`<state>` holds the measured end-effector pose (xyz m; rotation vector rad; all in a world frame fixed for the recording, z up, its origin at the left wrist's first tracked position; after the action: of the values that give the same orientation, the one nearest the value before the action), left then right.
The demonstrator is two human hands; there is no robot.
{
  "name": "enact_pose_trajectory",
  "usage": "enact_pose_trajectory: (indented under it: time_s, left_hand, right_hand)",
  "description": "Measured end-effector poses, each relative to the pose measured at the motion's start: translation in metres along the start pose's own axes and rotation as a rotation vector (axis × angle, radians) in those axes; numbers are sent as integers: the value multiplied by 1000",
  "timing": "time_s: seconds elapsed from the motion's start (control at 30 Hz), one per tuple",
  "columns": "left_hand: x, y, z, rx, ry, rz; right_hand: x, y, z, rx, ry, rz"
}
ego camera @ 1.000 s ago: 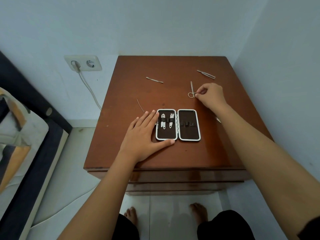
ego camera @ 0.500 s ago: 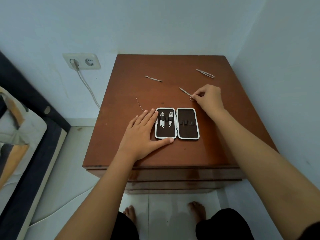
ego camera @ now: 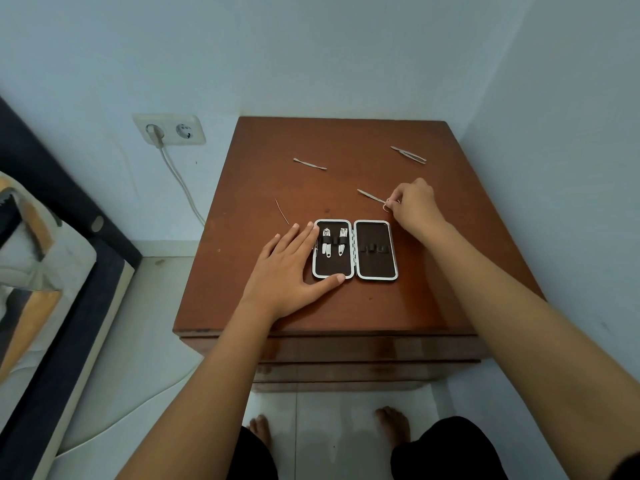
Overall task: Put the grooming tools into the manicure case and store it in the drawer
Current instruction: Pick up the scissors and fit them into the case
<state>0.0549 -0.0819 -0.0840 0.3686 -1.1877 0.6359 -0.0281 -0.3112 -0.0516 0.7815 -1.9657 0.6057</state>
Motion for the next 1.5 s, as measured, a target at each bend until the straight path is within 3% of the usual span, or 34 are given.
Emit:
enact_pose_trajectory:
  time_s: [0.23, 0.63, 0.93, 1.5]
  left_hand:
    - [0, -1, -1, -4, -4, 9]
    - [0, 5, 4, 34, -21, -51]
    - [-4, 27, 14, 84, -29, -116]
    - [-6, 36, 11, 53, -36, -189]
  right_hand:
    - [-4, 0, -1, 10, 81, -144]
    - [-2, 56, -48, 171, 46, -130]
    - [-14, 128, -63, 91, 70, -159]
    - [-11, 156, -79, 34, 167, -147]
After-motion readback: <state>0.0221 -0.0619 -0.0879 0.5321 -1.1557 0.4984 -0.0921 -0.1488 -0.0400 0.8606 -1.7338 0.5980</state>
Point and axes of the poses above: each hand's wrist, its own y-axis away from the middle knuckle, its own x-axis out of the back of the hand, z = x × y, the point moved 5 cm from there along -y, towards the middle knuckle, and after that the axes turned 13 degrees about x, right-handed, at the moved point
